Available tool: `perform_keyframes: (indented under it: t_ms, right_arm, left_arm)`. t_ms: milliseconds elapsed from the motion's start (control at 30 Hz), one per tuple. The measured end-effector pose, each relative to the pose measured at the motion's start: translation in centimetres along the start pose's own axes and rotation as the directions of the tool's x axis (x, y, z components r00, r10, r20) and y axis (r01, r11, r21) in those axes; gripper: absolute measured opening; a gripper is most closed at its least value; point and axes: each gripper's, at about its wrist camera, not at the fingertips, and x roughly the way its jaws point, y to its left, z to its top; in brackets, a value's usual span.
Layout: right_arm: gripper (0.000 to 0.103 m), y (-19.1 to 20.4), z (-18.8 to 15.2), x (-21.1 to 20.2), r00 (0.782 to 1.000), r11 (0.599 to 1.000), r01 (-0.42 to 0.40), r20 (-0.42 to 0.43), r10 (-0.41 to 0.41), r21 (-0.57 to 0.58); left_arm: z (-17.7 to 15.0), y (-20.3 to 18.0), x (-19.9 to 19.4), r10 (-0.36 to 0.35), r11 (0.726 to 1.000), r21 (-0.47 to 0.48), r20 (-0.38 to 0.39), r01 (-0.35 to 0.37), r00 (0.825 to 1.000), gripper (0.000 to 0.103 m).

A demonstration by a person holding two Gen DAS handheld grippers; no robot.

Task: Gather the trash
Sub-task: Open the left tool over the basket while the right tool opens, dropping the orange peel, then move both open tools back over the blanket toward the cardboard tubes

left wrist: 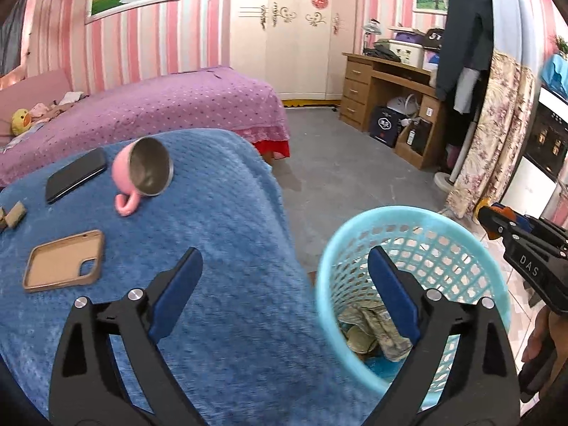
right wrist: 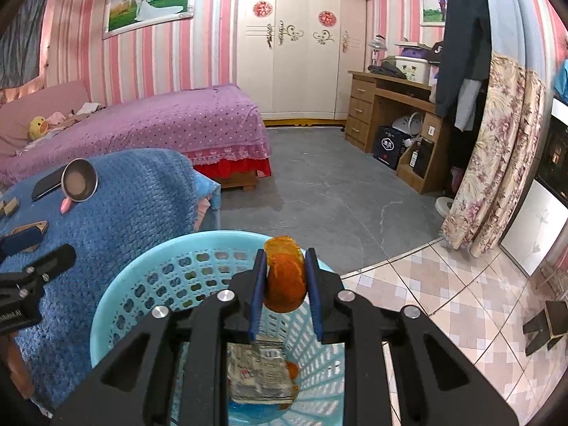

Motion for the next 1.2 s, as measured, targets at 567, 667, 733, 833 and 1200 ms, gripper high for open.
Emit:
perform_keyframes:
  t_ms: [567, 667, 733, 833, 1200]
  right_arm:
    - [0.08, 6.3, 1.0, 0.2, 1.0, 0.999, -0.005, 0.004, 0.005, -0.031]
    - [0.089, 6.9, 1.0, 0.2, 1.0, 1.0, -0.002, 0.016, 0.002, -0.017]
    - [0.093, 7.3, 1.1, 0.1, 1.0, 1.0, 0.01, 0.023, -0.01, -0.01]
    - [0.094, 7.8, 1.1, 0.3, 1.0, 1.0, 0.014, 0.025, -0.014, -0.009]
    - [0.094, 10.8, 1.5, 0.6, 0.998, 0.999, 0.046, 0.039, -0.045, -0.022]
  left_arm:
    - [0.6, 7.8, -4.3, 0.11, 0.994, -0.024, 0.062, -0.109, 0.992, 0.094]
    - [0.7, 9.2, -4.7, 0.11, 0.993, -0.043, 0.069, -0.107, 0.992, 0.094]
    - [0.8, 9.9, -4.9, 0.114, 0.993, -0.048, 0.074, -0.11, 0.991, 0.095]
    - [0.9, 10.9, -5.1, 0.124, 0.992, -0.047, 0.081, -0.12, 0.989, 0.095]
    - [2.6, 16.7, -5.9, 0.17, 0.983, -0.092, 0.114, -0.16, 0.979, 0.096]
